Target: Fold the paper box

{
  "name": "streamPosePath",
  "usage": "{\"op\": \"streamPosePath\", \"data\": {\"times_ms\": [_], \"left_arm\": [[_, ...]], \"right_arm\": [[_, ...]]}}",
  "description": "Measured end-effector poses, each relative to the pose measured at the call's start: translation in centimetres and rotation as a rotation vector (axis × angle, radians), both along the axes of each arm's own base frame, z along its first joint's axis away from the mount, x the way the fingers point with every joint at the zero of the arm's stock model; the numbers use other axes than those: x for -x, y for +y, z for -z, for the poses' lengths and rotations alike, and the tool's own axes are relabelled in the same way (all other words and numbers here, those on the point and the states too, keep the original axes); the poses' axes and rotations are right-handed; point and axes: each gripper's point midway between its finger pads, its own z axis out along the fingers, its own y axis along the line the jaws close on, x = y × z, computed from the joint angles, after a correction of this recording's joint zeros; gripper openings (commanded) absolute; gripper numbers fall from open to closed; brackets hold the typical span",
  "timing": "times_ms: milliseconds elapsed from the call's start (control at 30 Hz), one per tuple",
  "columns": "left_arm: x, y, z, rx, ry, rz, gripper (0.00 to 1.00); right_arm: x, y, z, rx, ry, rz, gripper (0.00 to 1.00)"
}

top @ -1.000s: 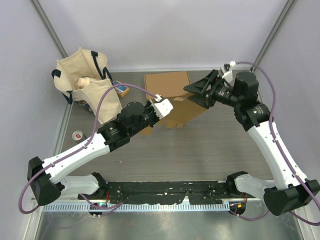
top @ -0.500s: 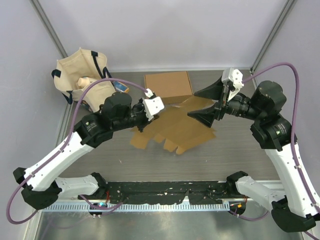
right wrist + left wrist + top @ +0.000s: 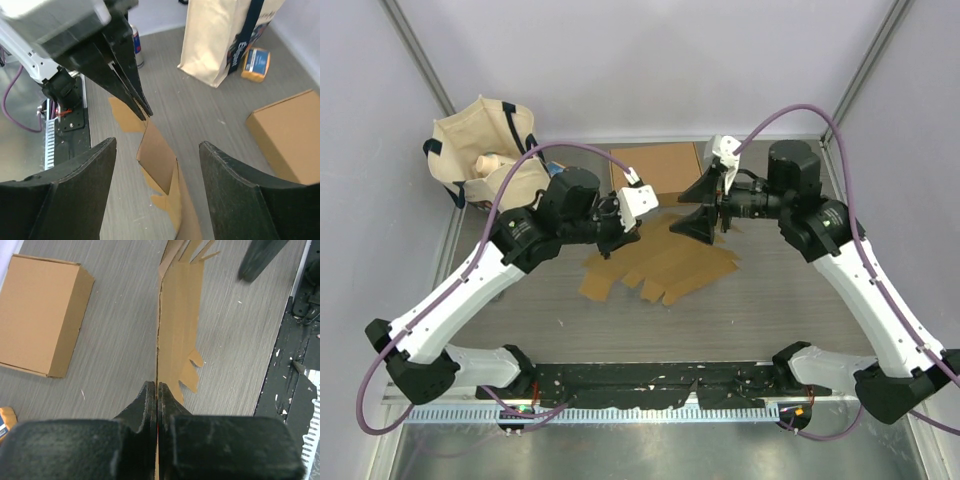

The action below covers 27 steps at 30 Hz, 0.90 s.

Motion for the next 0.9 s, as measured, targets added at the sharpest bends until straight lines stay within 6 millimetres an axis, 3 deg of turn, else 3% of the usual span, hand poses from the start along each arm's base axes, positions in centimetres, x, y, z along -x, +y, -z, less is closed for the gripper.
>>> {"op": "streamPosePath", "data": {"times_ms": [133, 167, 200, 233, 267, 300, 333, 367, 433, 500, 567, 700, 800, 900], "left_arm": [[0.3, -0.4, 0.0, 0.005, 0.014, 0.022, 0.0], [0.3, -0.4, 0.1, 0.003, 0.018, 0.025, 0.0], [0.5, -0.5, 0.2, 0.001, 0.028, 0.035, 0.0], [0.6, -0.5, 0.3, 0.0, 0.031, 0.038, 0.09], [0.6, -0.5, 0.3, -0.002, 0.035, 0.038, 0.17], [0.4, -0.6, 0.2, -0.001, 0.037, 0.034, 0.29], [0.3, -0.5, 0.2, -0.001, 0.036, 0.03, 0.5], [0.0, -0.3, 0.2, 0.005, 0.043, 0.006, 0.58], [-1.2, 0.2, -0.3, 0.044, 0.043, -0.064, 0.84], [-2.6, 1.6, -0.8, 0.113, 0.042, -0.186, 0.9], [-4.2, 4.6, -1.0, 0.217, 0.039, -0.361, 0.93], [-5.4, 10.4, -0.8, 0.427, 0.058, -0.651, 0.97], [-6.1, 11.5, -0.1, 0.546, 0.116, -0.747, 0.97], [-7.8, 11.7, 2.3, 0.608, 0.202, -0.821, 0.97]], "right_arm": [[-0.4, 0.8, 2.5, 0.049, 0.046, -0.002, 0.52], [-0.6, 0.9, 2.8, 0.055, 0.049, -0.002, 0.36], [-0.7, 1.1, 3.0, 0.06, 0.055, -0.003, 0.26], [-0.9, 1.2, 3.2, 0.062, 0.057, -0.002, 0.11], [-1.0, 1.3, 3.4, 0.059, 0.065, 0.002, 0.03], [-1.2, 1.4, 3.5, 0.056, 0.071, 0.01, 0.02], [-1.3, 1.4, 3.7, 0.055, 0.082, 0.022, 0.02], [-1.5, 1.4, 3.9, 0.05, 0.097, 0.037, 0.02], [-2.4, 1.1, 4.5, 0.042, 0.129, 0.108, 0.02], [-3.6, 0.5, 5.3, 0.031, 0.173, 0.204, 0.02], [-4.9, -0.8, 6.1, -0.002, 0.251, 0.3, 0.01], [-7.9, -4.5, 6.5, -0.129, 0.421, 0.446, 0.02], [-9.6, -7.0, 6.2, -0.277, 0.537, 0.485, 0.01], [-9.8, -7.8, 6.1, -0.389, 0.627, 0.459, 0.01]]}}
